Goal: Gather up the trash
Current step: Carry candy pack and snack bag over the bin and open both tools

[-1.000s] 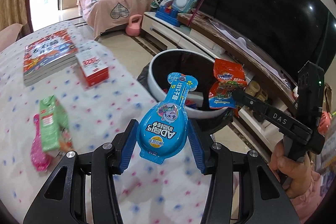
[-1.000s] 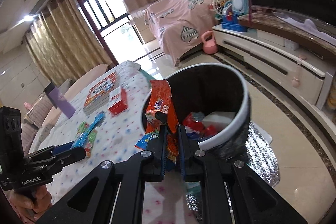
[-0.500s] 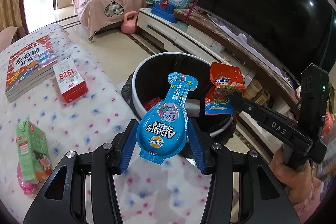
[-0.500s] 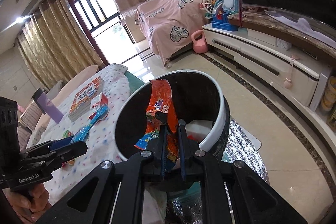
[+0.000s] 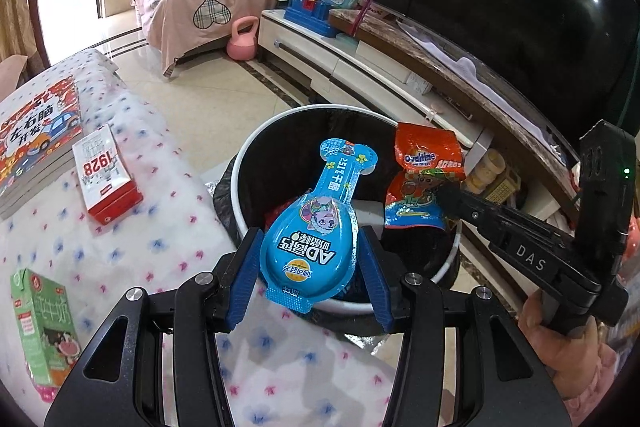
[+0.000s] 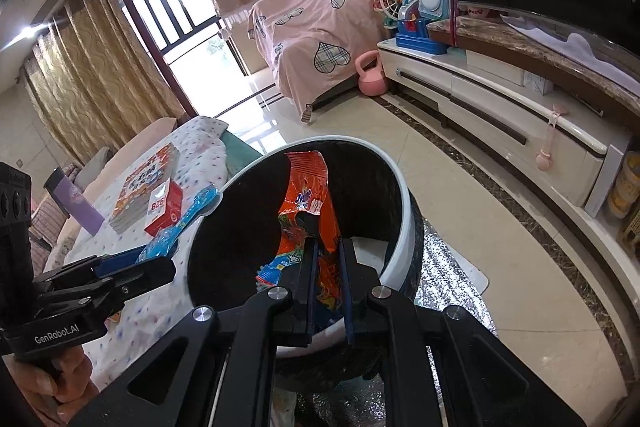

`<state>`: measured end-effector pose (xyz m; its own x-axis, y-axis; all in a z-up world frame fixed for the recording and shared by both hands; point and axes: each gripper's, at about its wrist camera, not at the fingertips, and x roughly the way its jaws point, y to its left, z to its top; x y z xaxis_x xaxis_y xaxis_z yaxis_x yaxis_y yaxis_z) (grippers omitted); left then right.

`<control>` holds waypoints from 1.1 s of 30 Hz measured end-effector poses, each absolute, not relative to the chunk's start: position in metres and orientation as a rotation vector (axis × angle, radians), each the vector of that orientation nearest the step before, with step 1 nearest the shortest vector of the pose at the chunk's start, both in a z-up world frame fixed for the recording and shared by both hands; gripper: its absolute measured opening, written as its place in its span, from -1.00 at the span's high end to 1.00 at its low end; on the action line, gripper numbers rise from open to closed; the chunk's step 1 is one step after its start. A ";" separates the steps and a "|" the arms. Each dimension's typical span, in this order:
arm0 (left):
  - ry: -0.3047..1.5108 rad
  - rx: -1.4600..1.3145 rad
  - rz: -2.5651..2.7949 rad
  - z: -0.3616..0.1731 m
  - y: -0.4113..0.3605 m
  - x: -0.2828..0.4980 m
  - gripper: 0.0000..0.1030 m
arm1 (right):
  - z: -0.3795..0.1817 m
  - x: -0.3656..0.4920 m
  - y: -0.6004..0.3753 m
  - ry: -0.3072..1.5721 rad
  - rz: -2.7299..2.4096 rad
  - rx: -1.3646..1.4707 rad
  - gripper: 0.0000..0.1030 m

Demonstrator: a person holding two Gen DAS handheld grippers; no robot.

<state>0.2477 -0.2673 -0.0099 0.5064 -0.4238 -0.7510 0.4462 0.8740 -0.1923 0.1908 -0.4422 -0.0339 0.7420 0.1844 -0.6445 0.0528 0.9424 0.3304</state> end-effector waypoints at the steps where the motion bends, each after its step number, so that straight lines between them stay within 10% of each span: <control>1: 0.902 0.028 -0.524 -0.011 -0.268 0.249 0.06 | -0.034 0.192 -0.444 0.735 0.071 0.343 0.75; 7: 0.910 0.024 -0.496 -0.013 -0.267 0.251 -0.33 | -0.033 0.196 -0.448 0.732 0.060 0.358 0.46; 20: 0.881 -0.059 -0.480 -0.005 -0.214 0.209 -0.37 | -0.025 0.173 -0.438 0.670 0.079 0.412 -0.46; 33: 0.865 -0.111 -0.337 -0.018 -0.118 0.158 -0.37 | -0.026 0.152 -0.384 0.666 0.157 0.424 -0.65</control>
<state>0.1576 -0.1183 -0.0179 0.5998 -0.3342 -0.7270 0.2453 0.9417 -0.2304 0.1522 -0.3840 -0.0256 0.7783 0.2740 -0.5650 -0.0069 0.9034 0.4288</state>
